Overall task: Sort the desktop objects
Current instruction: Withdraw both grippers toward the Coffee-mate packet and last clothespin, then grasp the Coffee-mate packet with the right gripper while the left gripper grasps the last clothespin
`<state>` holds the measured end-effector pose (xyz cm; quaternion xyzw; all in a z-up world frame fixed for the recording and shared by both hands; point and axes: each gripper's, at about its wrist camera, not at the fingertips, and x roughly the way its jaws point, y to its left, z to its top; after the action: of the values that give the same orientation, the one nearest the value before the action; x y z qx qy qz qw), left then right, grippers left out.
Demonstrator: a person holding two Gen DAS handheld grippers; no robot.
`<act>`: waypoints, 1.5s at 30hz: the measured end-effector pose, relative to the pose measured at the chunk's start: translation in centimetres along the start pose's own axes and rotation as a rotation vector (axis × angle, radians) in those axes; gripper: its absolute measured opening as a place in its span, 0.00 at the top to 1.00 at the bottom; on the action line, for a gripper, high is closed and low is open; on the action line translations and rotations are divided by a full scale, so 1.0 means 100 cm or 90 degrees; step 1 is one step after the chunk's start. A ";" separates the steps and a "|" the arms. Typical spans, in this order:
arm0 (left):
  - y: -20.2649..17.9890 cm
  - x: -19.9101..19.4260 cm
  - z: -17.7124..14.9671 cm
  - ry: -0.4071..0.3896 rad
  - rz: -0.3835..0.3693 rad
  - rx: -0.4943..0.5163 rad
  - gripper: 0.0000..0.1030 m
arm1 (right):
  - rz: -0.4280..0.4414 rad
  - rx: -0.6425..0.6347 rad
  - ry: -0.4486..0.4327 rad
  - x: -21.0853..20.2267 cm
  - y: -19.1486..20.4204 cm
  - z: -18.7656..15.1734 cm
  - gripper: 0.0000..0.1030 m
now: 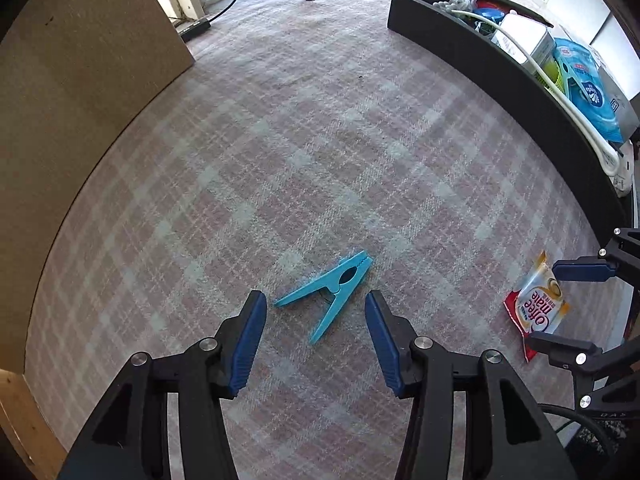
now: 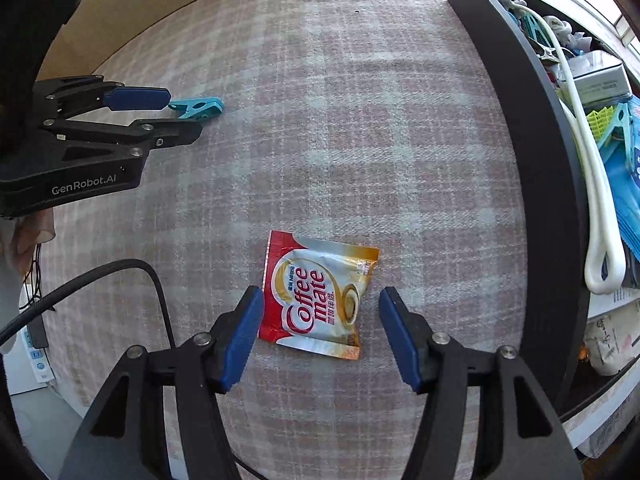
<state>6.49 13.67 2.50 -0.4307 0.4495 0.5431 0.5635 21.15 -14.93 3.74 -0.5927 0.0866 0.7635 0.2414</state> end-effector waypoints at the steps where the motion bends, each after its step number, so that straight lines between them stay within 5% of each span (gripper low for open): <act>1: -0.001 0.002 0.000 0.001 0.000 0.009 0.51 | -0.006 -0.001 0.001 0.001 0.002 0.000 0.40; 6: -0.001 0.002 0.001 -0.003 -0.022 0.019 0.54 | -0.025 -0.032 0.008 0.002 0.007 -0.003 0.40; 11: -0.009 -0.002 -0.009 -0.013 -0.035 0.025 0.71 | -0.073 -0.107 0.015 0.006 0.032 -0.020 0.53; 20: -0.023 -0.008 -0.022 -0.030 -0.046 -0.037 0.72 | -0.053 -0.116 0.002 0.005 0.050 -0.048 0.59; 26: -0.026 -0.017 -0.022 -0.043 -0.034 -0.066 0.72 | -0.021 -0.086 -0.015 -0.009 0.044 -0.057 0.87; 33: -0.029 -0.021 -0.023 -0.041 -0.021 -0.083 0.72 | 0.010 -0.069 -0.012 -0.011 0.006 -0.071 0.89; 38: -0.029 -0.030 -0.023 -0.047 -0.015 -0.095 0.72 | 0.025 -0.061 -0.031 -0.030 -0.057 -0.056 0.91; 45: -0.014 -0.056 0.011 -0.078 -0.027 -0.113 0.72 | 0.015 -0.047 -0.084 -0.067 -0.086 -0.015 0.91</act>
<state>7.92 13.38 8.24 -0.4543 0.3550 0.5938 0.5613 27.74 -9.85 10.97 -0.5486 0.0494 0.8063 0.2156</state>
